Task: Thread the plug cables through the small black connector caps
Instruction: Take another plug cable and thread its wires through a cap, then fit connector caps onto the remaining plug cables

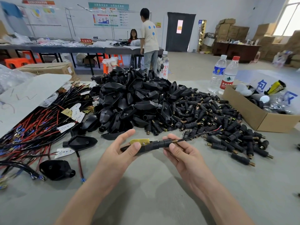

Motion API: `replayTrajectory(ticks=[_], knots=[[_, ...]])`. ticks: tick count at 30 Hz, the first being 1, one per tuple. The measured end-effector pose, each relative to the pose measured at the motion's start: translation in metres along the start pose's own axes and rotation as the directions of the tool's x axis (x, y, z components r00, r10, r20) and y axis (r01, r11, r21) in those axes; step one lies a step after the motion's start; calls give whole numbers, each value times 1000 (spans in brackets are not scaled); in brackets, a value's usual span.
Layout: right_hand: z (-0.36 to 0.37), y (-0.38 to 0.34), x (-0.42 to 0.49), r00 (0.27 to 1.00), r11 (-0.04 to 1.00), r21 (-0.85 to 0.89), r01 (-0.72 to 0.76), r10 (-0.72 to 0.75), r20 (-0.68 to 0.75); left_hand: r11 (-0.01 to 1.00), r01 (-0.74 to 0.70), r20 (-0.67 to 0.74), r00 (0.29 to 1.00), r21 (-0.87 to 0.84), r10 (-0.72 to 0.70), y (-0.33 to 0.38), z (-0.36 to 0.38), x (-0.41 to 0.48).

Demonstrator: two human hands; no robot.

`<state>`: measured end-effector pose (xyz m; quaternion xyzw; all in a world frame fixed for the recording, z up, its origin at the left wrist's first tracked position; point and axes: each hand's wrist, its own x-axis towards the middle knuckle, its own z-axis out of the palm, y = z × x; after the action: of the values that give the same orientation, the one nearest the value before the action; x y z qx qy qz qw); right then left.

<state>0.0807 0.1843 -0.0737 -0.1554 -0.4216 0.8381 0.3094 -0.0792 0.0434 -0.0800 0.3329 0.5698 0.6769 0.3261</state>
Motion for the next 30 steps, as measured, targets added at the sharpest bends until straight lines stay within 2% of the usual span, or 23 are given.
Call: replayTrajectory(ticks=[8, 16, 23, 30], knots=[[3, 5, -3, 999, 996, -85, 24, -22, 30, 1000, 24, 39, 999, -12, -24, -1, 1, 0], [4, 4, -2, 1000, 996, -90, 17, -15, 24, 1000, -24, 30, 999, -5, 24, 2, 6, -2], [2, 1, -3, 992, 989, -145, 31, -49, -120, 999, -43, -35, 998, 17, 43, 2, 12, -5], [0, -2, -3, 984, 977, -207, 55, -88, -155, 999, -24, -65, 998, -39, 22, 4, 11, -5]])
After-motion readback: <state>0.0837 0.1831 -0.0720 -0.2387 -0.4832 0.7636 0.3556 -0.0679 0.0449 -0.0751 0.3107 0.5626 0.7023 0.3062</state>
